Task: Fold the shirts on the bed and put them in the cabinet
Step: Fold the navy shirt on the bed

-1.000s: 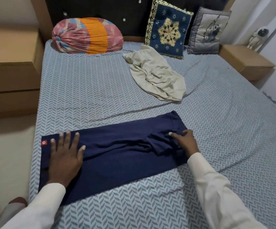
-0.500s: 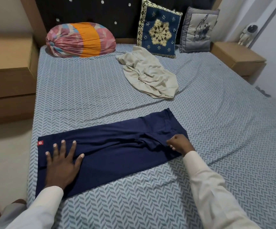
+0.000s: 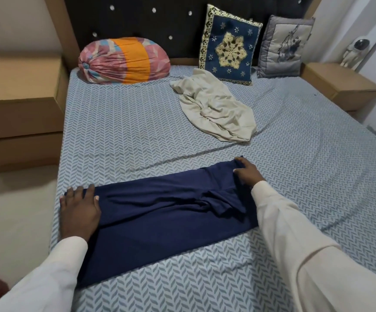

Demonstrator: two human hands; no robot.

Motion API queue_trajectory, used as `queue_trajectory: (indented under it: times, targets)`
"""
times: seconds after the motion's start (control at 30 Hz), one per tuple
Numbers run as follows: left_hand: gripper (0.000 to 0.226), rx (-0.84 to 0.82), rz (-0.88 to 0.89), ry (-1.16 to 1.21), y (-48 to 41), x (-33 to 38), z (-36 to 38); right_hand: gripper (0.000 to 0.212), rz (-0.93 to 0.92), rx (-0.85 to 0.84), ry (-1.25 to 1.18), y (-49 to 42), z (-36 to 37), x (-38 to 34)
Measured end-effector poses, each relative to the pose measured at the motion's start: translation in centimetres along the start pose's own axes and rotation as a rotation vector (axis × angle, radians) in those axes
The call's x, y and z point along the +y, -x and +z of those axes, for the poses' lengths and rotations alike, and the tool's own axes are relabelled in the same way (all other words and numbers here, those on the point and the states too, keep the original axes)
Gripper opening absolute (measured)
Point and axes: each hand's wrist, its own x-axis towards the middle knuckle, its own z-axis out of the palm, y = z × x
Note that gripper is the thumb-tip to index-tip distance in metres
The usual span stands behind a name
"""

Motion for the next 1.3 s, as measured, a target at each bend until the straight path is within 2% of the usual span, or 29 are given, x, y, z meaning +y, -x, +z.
queue_trajectory:
  times: [0.1,0.2,0.27,0.4,0.47,0.57,0.63,0.77,0.83,0.9,0.97,1.0,1.07,1.13,1.2,1.3]
  targets:
    - [0.014,-0.122,0.001,-0.045,-2.1,-1.4,-0.9,0.048,-0.033,0.056,0.020,-1.9,0.3,-0.6]
    - [0.020,-0.254,0.021,-0.053,-4.3,-1.6,-2.0,0.040,0.010,0.174,0.257,1.2,0.0,-5.1]
    - [0.023,-0.348,0.005,-0.039,-5.6,-1.6,-2.8,0.043,0.011,0.234,0.416,1.5,0.1,-6.3]
    - [0.021,-0.441,0.068,-0.109,-7.4,-2.4,-3.3,0.037,0.016,0.246,0.574,0.5,1.0,-6.9]
    - [0.018,-0.419,0.090,-0.113,-7.7,-2.9,-3.1,0.035,0.093,0.323,0.540,-0.1,1.2,-7.3]
    - [0.017,-0.301,0.117,-0.162,-7.3,-3.1,-2.5,0.040,0.273,0.403,0.389,-0.8,0.8,-6.4]
    - [0.016,-0.212,0.114,-0.155,-6.8,-3.2,-1.9,0.042,0.323,0.388,0.325,-1.0,0.7,-5.7]
    - [0.013,-0.123,0.068,-0.063,-6.1,-3.2,-1.5,0.044,0.298,0.294,0.251,-0.9,0.3,-5.9]
    - [0.019,-0.061,0.046,-0.041,-5.2,-2.2,-1.2,0.052,0.305,0.269,0.203,-0.5,0.2,-6.3]
    - [0.034,0.039,0.039,-0.005,-3.5,-0.5,-0.8,0.055,0.239,0.377,0.256,1.0,1.2,-7.1]
    - [0.052,0.086,0.056,0.040,-1.1,1.8,-0.1,0.046,0.010,0.524,0.375,4.0,3.5,-8.2]
    - [0.059,0.063,0.061,0.053,0.0,2.9,0.2,0.041,-0.141,0.533,0.444,5.6,5.1,-8.6]
    - [0.067,-0.024,0.069,0.033,2.1,4.6,1.0,0.038,-0.432,0.454,0.582,8.7,8.7,-8.4]
    - [0.073,-0.116,0.054,-0.026,3.4,4.7,2.0,0.036,-0.611,0.291,0.655,10.2,11.0,-8.0]
    - [0.079,-0.167,0.043,-0.068,3.9,4.0,2.6,0.035,-0.604,0.196,0.670,9.7,10.7,-7.0]
    - [0.082,-0.177,0.033,-0.095,4.3,3.2,2.4,0.039,-0.404,0.300,0.675,6.9,7.5,-4.5]
